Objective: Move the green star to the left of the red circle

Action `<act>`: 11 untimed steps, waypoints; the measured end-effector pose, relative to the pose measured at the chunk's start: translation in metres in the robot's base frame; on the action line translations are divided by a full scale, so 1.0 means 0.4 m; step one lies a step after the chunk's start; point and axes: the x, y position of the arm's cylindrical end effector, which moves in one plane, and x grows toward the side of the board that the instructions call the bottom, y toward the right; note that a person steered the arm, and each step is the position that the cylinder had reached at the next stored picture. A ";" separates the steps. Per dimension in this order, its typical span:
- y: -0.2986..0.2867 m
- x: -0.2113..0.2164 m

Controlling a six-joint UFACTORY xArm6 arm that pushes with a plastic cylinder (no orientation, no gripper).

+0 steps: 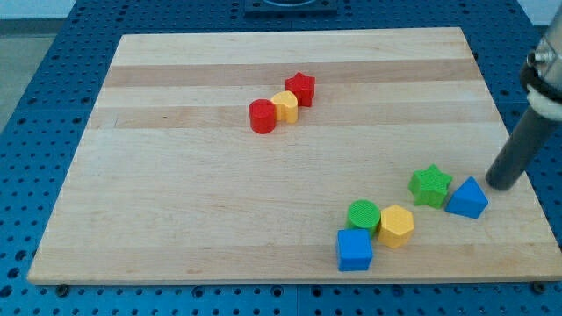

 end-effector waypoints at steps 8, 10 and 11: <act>-0.465 -0.049; -0.831 -0.049; -0.758 -0.049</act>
